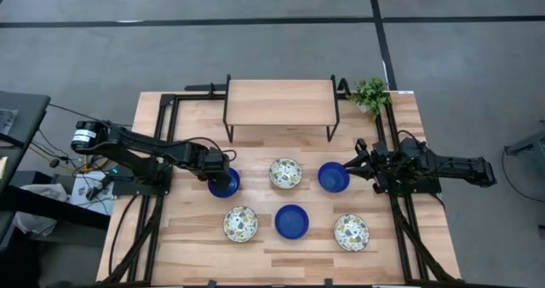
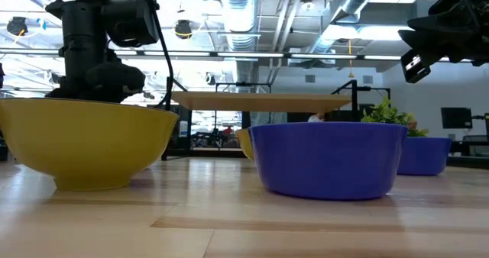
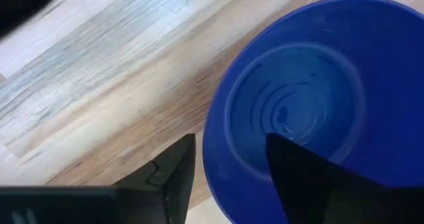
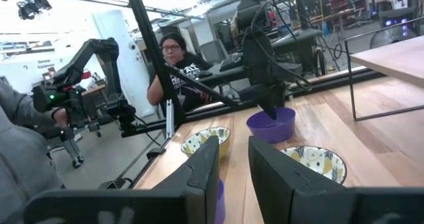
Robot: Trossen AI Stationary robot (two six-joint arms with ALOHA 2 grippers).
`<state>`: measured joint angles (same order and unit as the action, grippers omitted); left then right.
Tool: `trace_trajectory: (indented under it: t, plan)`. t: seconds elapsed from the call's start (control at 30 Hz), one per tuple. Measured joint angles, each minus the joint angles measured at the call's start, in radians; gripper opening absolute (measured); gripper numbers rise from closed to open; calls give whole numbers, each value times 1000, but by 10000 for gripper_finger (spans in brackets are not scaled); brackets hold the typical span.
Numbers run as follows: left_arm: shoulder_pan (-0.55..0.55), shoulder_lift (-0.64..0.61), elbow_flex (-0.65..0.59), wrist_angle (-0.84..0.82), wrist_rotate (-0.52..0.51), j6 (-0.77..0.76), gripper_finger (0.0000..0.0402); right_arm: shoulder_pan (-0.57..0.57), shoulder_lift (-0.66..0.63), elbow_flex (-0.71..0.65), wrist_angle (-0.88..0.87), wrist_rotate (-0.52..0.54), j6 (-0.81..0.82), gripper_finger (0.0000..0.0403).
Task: Pick & Place Mini bowls
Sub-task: Put the top left blue bowl on the shelf
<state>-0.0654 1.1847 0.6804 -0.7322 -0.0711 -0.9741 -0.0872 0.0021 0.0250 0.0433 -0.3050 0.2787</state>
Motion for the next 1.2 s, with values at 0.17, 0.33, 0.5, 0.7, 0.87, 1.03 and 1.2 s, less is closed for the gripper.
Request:
trace_trajectory:
  t: [0.17,0.33,0.5,0.7,0.87,1.03,1.2]
  plan:
    - [0,0,0,0,-5,0,156,0,0,0,0,0,0,72]
    - [0,0,0,0,-7,0,133,0,0,0,0,0,0,72]
    - [0,0,0,0,-12,2,98,0,0,0,0,0,0,72]
    - [0,0,0,0,-15,9,30,0,0,0,0,0,0,72]
    - [0,-2,1,6,-14,50,9,0,0,0,0,0,0,72]
    - [0,-21,1,-10,-14,61,7,0,0,0,0,0,0,72]
    - [0,-116,0,-44,-14,58,5,0,0,0,0,0,1,72]
